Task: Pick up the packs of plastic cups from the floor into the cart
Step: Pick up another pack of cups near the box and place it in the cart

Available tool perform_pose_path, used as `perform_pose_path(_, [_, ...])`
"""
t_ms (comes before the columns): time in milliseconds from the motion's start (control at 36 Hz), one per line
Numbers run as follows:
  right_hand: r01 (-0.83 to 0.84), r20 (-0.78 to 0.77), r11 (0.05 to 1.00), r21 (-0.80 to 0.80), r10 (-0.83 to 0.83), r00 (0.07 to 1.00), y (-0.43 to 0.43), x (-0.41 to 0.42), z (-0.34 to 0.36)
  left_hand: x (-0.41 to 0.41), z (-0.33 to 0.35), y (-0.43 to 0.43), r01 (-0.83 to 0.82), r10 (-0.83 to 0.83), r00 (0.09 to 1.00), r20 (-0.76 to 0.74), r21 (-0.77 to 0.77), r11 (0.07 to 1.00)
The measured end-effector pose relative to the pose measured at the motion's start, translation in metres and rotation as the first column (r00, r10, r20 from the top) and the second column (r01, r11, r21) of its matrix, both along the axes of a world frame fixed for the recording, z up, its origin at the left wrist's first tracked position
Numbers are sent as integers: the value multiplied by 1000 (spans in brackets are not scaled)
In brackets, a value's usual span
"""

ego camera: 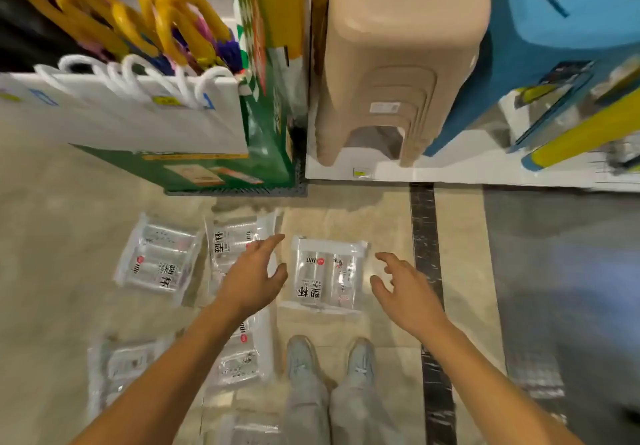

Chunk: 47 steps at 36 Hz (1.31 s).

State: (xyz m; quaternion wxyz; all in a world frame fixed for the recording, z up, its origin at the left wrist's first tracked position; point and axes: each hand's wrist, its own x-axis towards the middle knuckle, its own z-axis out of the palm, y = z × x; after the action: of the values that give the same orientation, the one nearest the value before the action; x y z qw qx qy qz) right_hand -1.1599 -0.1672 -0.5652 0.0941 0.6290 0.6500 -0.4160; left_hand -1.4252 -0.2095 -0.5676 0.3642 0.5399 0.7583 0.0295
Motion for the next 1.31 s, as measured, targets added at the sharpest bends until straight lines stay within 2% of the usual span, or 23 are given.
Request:
perform_pose_path(250, [73, -22, 997, -12, -73, 997, 4, 10, -263, 14, -260, 9, -46, 47, 997, 60, -14, 999])
perform_pose_path(361, [82, -20, 996, -47, -83, 996, -6, 18, -368, 19, -369, -6, -36, 45, 994, 95, -89, 995])
perform_pose_path(444, [75, -22, 991, -108, -78, 997, -17, 26, -438, 19, -440, -21, -9, 19, 998, 60, -164, 986])
perform_pose_path(528, [58, -62, 986, -158, -69, 996, -26, 31, -493, 16, -492, -31, -6, 15, 998, 53, -166, 986])
perform_pose_path(583, [38, -143, 984, -172, -63, 988, -31, 32, -518, 15, -514, -37, -15, 31, 993, 114, -139, 990])
perform_pose_path(639, [41, -221, 987, -156, -75, 972, -37, 33, -531, 14, -527, -41, -65, 79, 981, 175, -82, 994])
perform_pose_path(694, [68, -252, 989, -131, -99, 963, -41, 32, -533, 15, -528, -41, -150, 155, 974, 165, -41, 988])
perform_pose_path(833, [161, -235, 981, -106, -182, 955, -35, 39, -482, 28, -481, -31, -184, 182, 969, 166, -5, 983])
perform_pose_path(944, [224, -235, 972, -66, -233, 944, -22, 64, -392, 47, -393, -12, -149, 134, 968, 214, 58, 987])
perform_pose_path(1056, [272, -241, 962, 16, -260, 935, 4, 96, -265, 77, -270, 21, -95, 50, 964, 260, 163, 982])
perform_pose_path(1194, [383, -284, 917, 115, -339, 897, 37, 142, -64, 121, -82, 74, -16, -77, 955, 286, 309, 951])
perform_pose_path(1306, [489, -327, 843, 222, -408, 852, 48, 178, 97, 159, 83, 114, 78, -177, 963, 202, 419, 905])
